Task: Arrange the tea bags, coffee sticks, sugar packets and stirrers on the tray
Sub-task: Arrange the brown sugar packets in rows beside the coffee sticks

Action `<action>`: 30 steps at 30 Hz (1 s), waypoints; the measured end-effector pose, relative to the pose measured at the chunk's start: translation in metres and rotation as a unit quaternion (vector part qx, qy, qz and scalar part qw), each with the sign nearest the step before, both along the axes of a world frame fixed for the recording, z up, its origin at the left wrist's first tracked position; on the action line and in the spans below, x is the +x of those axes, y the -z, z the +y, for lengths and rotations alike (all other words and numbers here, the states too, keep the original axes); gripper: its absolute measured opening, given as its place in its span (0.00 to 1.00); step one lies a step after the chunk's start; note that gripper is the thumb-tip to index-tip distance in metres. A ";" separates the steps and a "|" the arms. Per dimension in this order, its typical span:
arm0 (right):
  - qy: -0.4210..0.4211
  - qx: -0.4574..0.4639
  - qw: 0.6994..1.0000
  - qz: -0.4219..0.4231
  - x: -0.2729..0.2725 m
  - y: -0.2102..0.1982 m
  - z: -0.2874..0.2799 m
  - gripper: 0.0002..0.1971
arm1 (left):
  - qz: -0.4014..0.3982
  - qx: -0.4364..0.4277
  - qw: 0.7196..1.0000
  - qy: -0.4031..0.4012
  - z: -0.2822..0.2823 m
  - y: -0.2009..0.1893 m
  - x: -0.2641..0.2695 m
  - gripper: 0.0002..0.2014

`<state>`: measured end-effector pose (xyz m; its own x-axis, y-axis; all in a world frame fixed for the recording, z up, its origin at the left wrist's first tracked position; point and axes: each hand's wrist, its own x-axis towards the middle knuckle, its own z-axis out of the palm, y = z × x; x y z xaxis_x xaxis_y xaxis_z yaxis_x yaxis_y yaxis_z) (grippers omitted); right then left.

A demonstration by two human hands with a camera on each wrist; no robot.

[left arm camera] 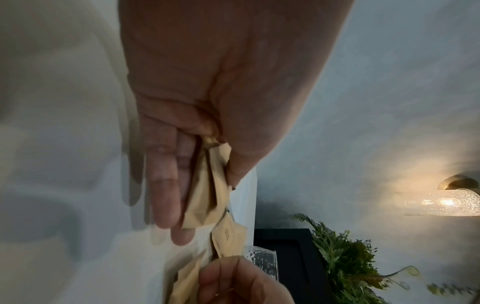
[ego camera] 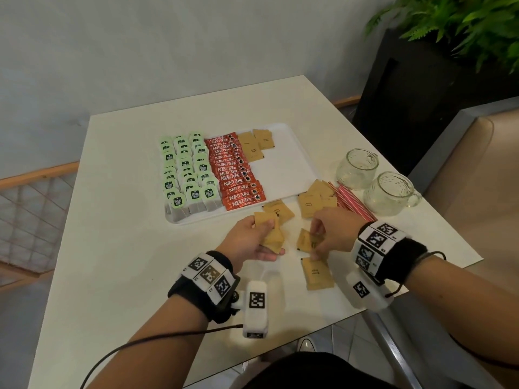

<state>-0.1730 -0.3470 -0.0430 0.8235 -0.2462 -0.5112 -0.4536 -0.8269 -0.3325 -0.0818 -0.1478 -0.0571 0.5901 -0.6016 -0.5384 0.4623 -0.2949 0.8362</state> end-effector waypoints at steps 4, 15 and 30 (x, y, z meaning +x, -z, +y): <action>0.025 0.066 0.997 -0.020 0.002 0.005 -0.002 0.28 | -0.028 0.003 0.999 -0.018 -0.001 0.003 0.007 0.14; -0.044 0.082 0.995 -0.042 0.024 -0.006 -0.002 0.14 | -0.074 -0.016 0.997 -0.021 -0.001 0.007 0.023 0.15; 0.036 0.280 0.951 -0.125 0.081 -0.027 -0.001 0.09 | -0.029 -0.086 0.994 -0.064 -0.012 -0.015 0.040 0.15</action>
